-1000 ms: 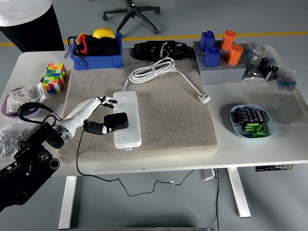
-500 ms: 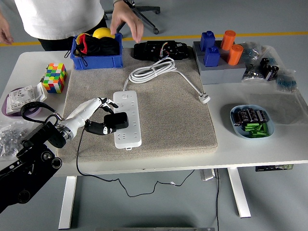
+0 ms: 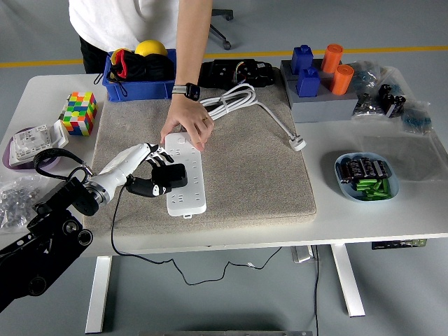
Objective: Pull the plug out,throw it away,press the button
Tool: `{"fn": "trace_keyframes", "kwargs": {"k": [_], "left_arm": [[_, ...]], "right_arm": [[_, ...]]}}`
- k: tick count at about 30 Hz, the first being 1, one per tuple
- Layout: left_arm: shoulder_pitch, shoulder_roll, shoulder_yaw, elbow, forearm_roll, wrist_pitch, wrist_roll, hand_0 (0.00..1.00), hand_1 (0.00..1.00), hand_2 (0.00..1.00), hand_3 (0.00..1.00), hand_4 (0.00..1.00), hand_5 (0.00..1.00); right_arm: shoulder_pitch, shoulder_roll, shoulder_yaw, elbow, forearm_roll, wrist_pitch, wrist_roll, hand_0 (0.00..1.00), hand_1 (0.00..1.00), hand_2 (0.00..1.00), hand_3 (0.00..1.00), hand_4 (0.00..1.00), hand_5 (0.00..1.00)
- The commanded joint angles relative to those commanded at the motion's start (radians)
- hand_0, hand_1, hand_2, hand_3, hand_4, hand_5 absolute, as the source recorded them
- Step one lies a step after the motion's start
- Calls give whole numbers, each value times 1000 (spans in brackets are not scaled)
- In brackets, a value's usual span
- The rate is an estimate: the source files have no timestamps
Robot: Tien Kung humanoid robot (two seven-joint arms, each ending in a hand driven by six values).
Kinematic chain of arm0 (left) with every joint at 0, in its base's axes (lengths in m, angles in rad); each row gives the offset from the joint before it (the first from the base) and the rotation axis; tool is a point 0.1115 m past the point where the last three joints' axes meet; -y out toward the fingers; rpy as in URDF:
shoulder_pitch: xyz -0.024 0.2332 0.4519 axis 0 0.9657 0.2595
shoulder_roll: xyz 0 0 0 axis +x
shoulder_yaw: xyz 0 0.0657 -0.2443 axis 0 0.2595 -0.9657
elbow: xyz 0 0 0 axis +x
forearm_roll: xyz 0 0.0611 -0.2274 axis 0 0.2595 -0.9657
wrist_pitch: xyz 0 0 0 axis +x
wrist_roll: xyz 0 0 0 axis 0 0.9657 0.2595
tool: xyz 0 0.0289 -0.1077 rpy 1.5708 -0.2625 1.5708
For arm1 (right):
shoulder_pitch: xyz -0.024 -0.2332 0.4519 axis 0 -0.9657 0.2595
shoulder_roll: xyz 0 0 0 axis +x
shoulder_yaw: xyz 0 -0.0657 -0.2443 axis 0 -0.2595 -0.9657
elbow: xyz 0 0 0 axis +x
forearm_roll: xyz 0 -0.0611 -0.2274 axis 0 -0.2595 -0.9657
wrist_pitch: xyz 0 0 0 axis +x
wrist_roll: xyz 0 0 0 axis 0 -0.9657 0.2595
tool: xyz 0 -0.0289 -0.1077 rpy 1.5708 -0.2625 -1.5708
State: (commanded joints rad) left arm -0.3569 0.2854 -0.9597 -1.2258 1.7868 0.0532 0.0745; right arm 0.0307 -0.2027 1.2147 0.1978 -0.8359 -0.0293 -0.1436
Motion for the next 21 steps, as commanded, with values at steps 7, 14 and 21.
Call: {"fn": "trace_keyframes", "kwargs": {"k": [7,14,21], "left_arm": [[0,-3,9,4,2,1,6,515,407,458,581,739,2],[-1,-4,9,7,12,5,12,506,361,419,561,728,2],[-3,-4,4,-3,9,8,9,511,352,400,557,709,2]], "right_arm": [[2,2,-4,1,3,0,1,742,674,673,632,661,521],[0,0,-6,0,3,0,1,743,674,674,631,661,522],[0,1,-4,0,4,-1,1,742,674,673,631,661,522]]}}
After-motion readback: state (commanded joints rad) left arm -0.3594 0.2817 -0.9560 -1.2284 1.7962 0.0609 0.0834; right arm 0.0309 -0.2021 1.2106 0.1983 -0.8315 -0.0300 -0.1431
